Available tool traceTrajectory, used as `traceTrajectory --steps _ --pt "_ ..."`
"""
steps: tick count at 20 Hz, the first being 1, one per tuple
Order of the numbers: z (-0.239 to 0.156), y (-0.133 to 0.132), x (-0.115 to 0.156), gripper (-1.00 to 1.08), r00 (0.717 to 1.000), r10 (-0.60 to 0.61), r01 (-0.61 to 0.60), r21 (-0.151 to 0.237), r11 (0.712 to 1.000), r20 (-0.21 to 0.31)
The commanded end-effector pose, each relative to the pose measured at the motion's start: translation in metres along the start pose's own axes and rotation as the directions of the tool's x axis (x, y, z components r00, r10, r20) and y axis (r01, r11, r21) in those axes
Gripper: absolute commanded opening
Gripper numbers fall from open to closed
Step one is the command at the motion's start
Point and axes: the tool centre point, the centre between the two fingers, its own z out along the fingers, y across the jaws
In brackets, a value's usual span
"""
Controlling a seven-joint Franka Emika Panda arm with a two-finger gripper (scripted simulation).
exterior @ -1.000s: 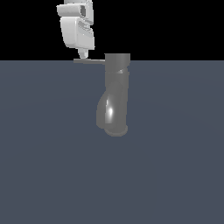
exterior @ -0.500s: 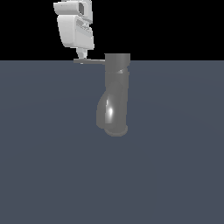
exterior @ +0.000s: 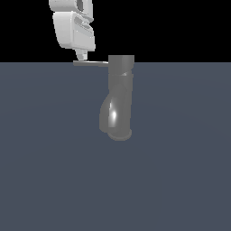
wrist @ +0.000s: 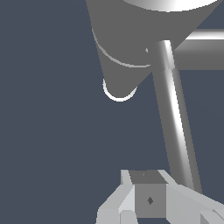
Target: Turn on the faucet by rotating a designated handle.
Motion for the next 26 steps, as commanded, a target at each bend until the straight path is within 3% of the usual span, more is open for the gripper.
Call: traceTrajectory --steps 1,19,26 --pt "0.0 0.009 0.002 -1.0 1.0 0.002 -0.002 -0.004 1.0 -0.003" --pt "0.0 0.062 0.006 -1.0 1.0 0.001 -0.001 -0.004 1.0 -0.003" --pt "0.0 0.067 0.018 -1.0 1.0 0.004 -0.004 -0.001 1.0 -0.001"
